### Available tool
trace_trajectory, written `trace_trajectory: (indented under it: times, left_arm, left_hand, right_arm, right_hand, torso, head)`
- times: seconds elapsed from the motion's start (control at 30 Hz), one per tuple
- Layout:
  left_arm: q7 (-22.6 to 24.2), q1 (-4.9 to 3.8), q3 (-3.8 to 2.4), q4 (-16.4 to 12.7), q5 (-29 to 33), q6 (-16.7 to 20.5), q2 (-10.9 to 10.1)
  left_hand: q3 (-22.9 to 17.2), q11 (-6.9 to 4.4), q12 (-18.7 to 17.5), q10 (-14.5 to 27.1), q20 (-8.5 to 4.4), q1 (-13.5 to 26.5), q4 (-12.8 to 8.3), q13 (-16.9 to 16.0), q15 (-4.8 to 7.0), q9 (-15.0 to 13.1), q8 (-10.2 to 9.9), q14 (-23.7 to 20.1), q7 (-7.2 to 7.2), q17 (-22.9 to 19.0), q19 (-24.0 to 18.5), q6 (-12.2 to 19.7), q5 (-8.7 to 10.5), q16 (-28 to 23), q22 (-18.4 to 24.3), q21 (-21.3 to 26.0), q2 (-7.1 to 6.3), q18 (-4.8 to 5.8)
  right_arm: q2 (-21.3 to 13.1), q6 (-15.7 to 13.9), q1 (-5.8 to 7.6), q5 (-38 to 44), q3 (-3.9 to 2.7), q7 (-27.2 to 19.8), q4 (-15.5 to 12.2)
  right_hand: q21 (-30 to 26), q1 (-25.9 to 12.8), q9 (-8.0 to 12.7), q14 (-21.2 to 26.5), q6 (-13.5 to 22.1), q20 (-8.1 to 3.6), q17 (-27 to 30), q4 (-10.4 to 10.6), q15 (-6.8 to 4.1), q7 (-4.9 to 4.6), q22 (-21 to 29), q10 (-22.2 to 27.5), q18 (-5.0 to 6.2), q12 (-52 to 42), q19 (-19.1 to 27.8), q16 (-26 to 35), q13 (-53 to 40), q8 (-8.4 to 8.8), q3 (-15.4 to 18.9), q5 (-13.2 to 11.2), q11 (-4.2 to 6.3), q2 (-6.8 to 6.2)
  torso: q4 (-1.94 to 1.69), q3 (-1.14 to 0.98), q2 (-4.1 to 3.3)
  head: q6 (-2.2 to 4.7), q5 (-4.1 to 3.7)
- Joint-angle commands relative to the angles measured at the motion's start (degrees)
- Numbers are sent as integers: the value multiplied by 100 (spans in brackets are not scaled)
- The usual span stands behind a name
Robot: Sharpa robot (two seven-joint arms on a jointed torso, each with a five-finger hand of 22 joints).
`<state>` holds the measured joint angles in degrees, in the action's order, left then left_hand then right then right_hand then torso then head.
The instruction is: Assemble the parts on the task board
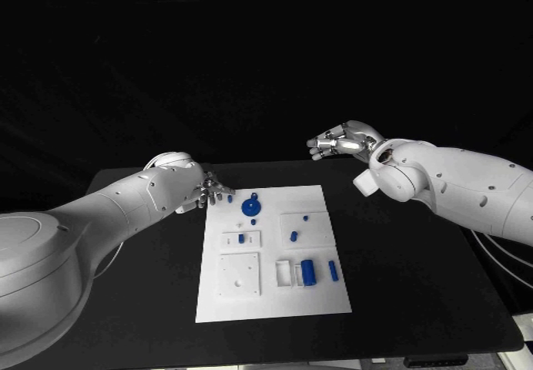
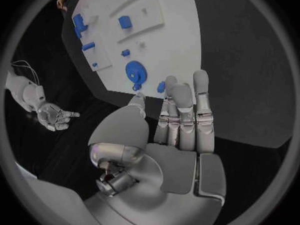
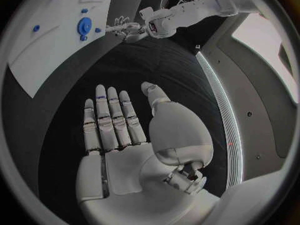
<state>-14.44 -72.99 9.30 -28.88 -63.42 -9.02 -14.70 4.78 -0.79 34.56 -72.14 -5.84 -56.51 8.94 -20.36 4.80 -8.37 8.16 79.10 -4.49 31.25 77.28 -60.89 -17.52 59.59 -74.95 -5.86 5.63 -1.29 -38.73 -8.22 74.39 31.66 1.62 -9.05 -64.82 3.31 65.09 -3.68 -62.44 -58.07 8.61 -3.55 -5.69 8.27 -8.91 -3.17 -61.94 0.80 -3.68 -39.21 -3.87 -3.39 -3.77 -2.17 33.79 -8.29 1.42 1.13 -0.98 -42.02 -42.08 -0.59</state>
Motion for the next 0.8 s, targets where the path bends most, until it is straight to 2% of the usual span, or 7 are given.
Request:
trace_trajectory:
  times: [0.03, 0.07, 0.17, 0.3, 0.43, 0.8]
  left_arm:
    - [123, -7, 2, 41, 104, -173, 47]
    - [139, -6, 3, 56, 105, -164, 60]
    - [156, -6, 4, 81, 107, -115, 81]
    - [159, -7, 4, 116, 108, -54, 99]
    - [156, -11, 3, 147, 109, -38, 107]
    - [129, -15, 4, 201, 109, -103, 128]
  left_hand:
    - [-39, -9, 40, 42, 0, -61, -72, -7, -9, 13, -48, -53, 34, -13, -26, -13, -248, 38, -41, 3, 31, -3]
    - [-80, -16, 41, 39, -1, -81, -117, -6, -10, 11, -88, -53, 37, -18, -24, -44, -361, 50, -54, 5, 39, -3]
    - [-196, -21, 35, 32, -4, -105, -248, -1, -4, -49, -285, -55, 44, -38, -20, -150, -497, 68, -69, 18, 62, 0]
    - [-248, -19, 34, 29, -5, -103, -294, 0, -2, -82, -362, -53, 43, -51, -10, -174, -526, 75, -72, 24, 76, -1]
    - [-248, -19, 34, 29, -5, -103, -294, 0, -2, -82, -362, -53, 43, -51, -10, -174, -526, 75, -72, 24, 76, -1]
    - [-292, -21, 37, 27, -7, -120, -361, -2, 0, -113, -392, -50, 43, -63, -1, -183, -504, 85, -75, 29, 67, -1]
  right_arm:
    - [5, -20, 18, 46, -4, -29, -29]
    - [4, -27, 25, 47, -4, -30, -39]
    - [-1, -40, 37, 47, -5, -31, -56]
    - [-12, -54, 50, 49, -8, -32, -74]
    - [-15, -61, 57, 49, -13, -32, -87]
    - [-28, -70, 69, 50, -32, -29, -141]
  right_hand:
    - [-4, 8, 8, -34, 19, -8, 7, -1, 13, 1, 0, -19, 4, 28, -35, 24, 7, 21, -39, 18, -4, -62]
    - [-4, 5, 8, -31, 21, -7, 7, 2, 14, 0, 0, -15, 3, 27, -32, 24, 7, 21, -48, 24, -6, -76]
    - [-4, 5, 8, -31, 21, -7, 7, 2, 14, 0, 0, -15, 3, 27, -32, 24, 7, 21, -48, 24, -6, -76]
    - [-4, 5, 8, -31, 21, -7, 7, 2, 14, 0, 0, -15, 3, 27, -32, 24, 7, 21, -48, 24, -6, -76]
    - [-4, 5, 8, -31, 21, -7, 7, 2, 14, 0, 0, -15, 3, 27, -32, 24, 7, 21, -48, 24, -6, -76]
    - [-4, 5, 8, -31, 21, -7, 7, 2, 14, 0, 0, -15, 3, 27, -32, 24, 7, 21, -48, 24, -6, -76]
  torso:
    - [49, 5, -40]
    - [59, 7, -48]
    - [86, 7, -67]
    - [106, 9, -85]
    - [118, 0, -111]
    - [140, 0, -149]
  head:
    - [30, 12]
    - [37, 10]
    - [64, 23]
    - [91, 29]
    - [126, 37]
    - [145, 53]
